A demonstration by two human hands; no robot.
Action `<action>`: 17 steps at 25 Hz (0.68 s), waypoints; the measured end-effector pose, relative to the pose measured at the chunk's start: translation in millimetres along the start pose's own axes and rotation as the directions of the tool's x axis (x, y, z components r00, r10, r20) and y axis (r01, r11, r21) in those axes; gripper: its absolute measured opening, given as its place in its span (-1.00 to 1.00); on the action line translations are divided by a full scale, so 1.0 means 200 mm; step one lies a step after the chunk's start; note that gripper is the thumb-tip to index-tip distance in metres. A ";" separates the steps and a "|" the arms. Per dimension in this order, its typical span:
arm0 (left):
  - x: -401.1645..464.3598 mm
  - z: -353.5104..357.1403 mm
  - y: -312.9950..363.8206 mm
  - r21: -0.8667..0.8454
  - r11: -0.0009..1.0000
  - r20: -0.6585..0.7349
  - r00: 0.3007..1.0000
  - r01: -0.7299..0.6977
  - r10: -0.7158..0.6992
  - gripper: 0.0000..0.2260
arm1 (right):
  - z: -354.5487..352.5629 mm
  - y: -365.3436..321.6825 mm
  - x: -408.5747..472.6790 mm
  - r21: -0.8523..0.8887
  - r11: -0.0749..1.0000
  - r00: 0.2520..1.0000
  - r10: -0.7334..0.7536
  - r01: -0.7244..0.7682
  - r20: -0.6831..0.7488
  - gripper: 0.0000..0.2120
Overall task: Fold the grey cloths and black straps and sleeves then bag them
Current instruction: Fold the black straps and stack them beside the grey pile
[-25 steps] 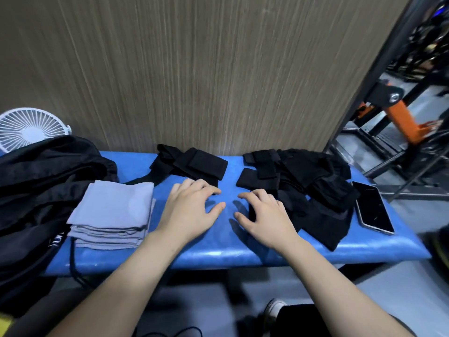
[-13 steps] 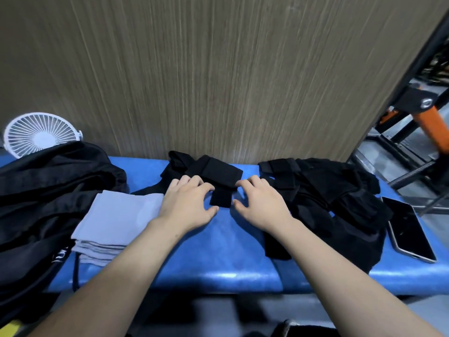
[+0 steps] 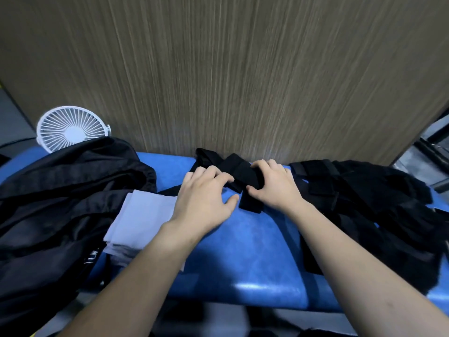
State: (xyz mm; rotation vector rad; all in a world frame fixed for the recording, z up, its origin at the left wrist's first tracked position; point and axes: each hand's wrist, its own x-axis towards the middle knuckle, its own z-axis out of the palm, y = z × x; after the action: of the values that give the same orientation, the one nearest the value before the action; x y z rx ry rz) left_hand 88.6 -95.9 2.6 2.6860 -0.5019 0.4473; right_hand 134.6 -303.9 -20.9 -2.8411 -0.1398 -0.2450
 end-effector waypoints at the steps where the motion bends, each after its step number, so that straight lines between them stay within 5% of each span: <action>1: 0.00 -0.01 0.01 -0.019 1.000 0.002 1.000 0.009 -0.009 -0.64 | -0.01 -0.01 -0.02 0.004 1.000 1.000 -0.007 0.007 -0.023 -0.49; 6: -0.01 -0.05 0.13 -0.359 0.905 0.107 0.974 0.227 -0.202 -0.76 | -0.15 -0.11 -0.17 0.154 0.988 0.990 0.018 0.004 -0.140 -0.63; 9: -0.01 -0.09 0.20 -0.661 0.640 0.245 0.919 0.391 -0.308 -0.77 | -0.25 -0.17 -0.29 0.247 0.969 0.980 0.049 0.001 -0.193 -0.62; 13: -0.06 -0.19 0.29 -0.880 0.277 0.307 0.907 0.385 -0.288 -0.85 | -0.32 -0.25 -0.48 0.334 0.942 0.977 0.030 0.044 -0.211 -0.49; 15: -0.10 -0.24 0.32 -0.907 0.213 0.304 0.914 0.364 -0.268 -0.89 | -0.35 -0.27 -0.58 0.394 0.917 0.985 0.011 0.058 -0.171 -0.36; 17: -0.13 -0.27 0.34 -0.908 0.259 0.284 0.937 0.331 -0.204 -0.92 | -0.38 -0.27 -0.66 0.491 0.868 0.987 -0.004 0.082 -0.158 -0.31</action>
State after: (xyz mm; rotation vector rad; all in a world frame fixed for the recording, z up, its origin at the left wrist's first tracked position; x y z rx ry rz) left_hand 25.2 -124.6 60.9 1.5129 -0.1832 -0.1363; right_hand -13.9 -284.5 42.0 -2.2972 -0.2017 -0.3748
